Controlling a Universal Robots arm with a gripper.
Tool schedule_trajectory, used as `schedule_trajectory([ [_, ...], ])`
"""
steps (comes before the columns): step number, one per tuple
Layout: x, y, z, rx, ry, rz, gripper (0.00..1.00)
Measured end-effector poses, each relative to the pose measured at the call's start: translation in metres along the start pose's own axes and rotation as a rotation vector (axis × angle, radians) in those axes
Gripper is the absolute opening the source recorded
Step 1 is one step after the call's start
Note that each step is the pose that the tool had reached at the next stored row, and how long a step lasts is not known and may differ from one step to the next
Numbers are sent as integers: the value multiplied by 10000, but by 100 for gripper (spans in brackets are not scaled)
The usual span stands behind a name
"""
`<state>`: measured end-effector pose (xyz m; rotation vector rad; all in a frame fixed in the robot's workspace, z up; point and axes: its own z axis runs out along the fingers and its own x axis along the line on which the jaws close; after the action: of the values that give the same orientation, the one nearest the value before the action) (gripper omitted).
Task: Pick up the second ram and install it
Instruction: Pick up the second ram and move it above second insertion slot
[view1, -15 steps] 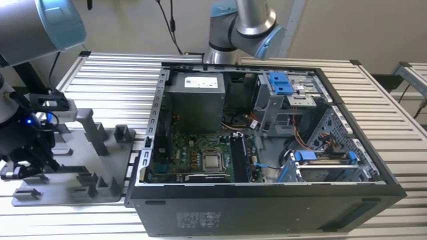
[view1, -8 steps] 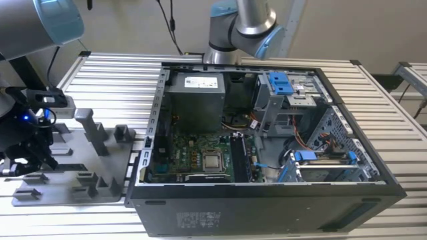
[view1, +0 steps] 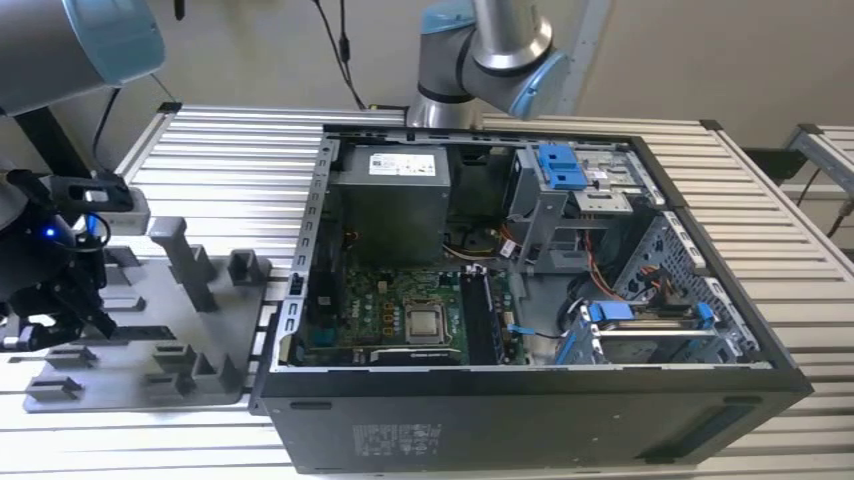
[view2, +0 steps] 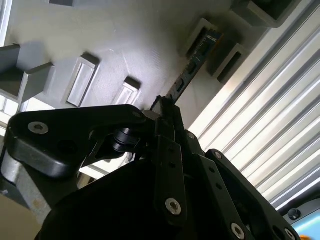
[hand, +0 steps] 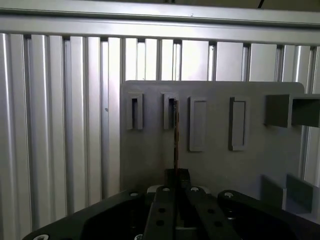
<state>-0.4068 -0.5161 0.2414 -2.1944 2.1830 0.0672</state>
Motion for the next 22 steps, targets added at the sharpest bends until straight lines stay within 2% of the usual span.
schedule_trajectory([
  [22, -17, 0, -260, 7, -1, 3, 14],
])
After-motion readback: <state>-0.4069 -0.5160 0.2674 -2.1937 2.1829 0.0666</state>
